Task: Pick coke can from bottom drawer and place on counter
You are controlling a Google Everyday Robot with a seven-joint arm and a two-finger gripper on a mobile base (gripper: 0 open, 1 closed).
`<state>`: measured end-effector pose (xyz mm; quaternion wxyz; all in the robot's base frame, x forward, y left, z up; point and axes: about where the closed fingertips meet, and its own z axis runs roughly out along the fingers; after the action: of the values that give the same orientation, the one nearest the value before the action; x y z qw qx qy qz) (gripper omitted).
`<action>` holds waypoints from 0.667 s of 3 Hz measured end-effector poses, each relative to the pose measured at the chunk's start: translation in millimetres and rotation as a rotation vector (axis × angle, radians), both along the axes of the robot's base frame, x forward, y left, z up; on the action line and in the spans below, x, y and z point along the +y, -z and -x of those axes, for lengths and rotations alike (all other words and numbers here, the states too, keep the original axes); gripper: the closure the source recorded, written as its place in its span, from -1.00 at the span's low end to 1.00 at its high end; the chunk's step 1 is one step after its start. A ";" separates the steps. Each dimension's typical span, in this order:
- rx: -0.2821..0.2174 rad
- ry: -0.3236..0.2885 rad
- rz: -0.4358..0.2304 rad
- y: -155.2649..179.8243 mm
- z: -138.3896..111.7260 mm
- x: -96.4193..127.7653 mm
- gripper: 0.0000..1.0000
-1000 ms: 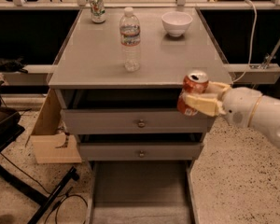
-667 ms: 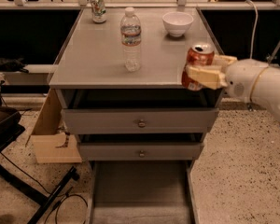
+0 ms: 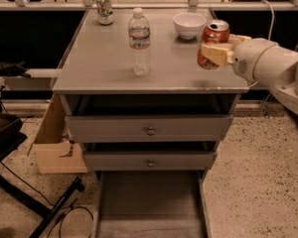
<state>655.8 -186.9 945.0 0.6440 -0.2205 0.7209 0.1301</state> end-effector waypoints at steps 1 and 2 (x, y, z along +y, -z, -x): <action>0.012 0.052 0.008 19.7 -30.4 -11.2 1.00; 0.042 0.066 -0.006 53.4 -56.8 -18.4 1.00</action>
Offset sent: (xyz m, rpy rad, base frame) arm 0.0893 -0.0334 -0.1002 0.0277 0.0858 -0.0915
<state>712.7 -205.3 891.6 0.6334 -0.1916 0.7408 0.1156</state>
